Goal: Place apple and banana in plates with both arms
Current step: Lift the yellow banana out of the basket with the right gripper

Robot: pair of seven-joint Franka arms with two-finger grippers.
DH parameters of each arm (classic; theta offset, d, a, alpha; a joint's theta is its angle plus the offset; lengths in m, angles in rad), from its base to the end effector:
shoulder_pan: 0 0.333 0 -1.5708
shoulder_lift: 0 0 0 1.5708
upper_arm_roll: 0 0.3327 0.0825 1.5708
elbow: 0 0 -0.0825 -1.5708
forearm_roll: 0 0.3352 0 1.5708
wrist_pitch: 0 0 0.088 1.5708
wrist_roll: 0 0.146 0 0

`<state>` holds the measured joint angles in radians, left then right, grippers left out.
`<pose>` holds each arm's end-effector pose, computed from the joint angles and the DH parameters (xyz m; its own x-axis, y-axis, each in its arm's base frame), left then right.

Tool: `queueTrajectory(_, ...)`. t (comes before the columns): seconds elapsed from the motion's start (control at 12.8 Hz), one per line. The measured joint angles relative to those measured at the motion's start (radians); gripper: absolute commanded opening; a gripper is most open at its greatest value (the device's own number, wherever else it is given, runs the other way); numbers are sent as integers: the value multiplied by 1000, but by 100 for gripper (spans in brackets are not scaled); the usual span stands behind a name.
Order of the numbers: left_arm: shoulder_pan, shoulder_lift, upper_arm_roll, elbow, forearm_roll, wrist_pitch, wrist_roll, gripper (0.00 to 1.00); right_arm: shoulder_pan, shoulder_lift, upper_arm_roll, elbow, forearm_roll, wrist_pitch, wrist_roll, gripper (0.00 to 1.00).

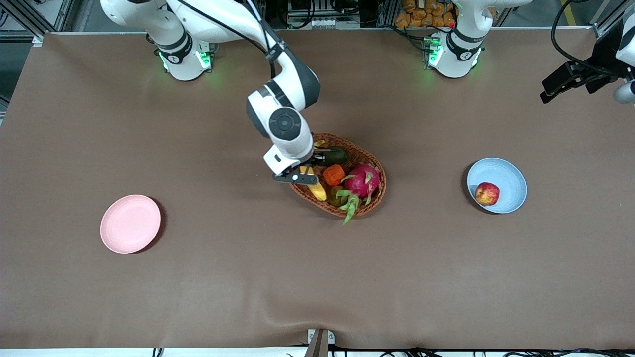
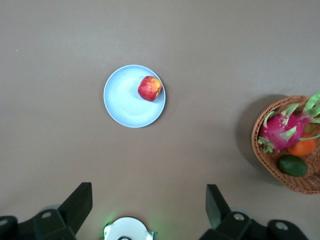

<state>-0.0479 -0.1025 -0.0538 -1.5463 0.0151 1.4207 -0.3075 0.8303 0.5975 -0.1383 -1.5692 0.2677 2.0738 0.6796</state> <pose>0.4525 -0.0454 0.6487 0.9782 0.2069 -0.0159 0.2064 -0.9781 -0.0266 0.4815 0.4446 0.2921 0.9816 -0.1007 -0.1624 -0.1107 -0.9924 -0.0540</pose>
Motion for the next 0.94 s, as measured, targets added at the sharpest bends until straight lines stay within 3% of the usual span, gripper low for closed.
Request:
queueTrajectory(0.55, 0, 0, 0, -6, 0, 17, 0, 100, -40, -16, -157, 0, 0, -89, -296, 0)
queueTrajectory(0.94, 1, 0, 6, -6, 0, 17, 0, 100, -201, -19, -180, 0, 0, -145, -464, 0)
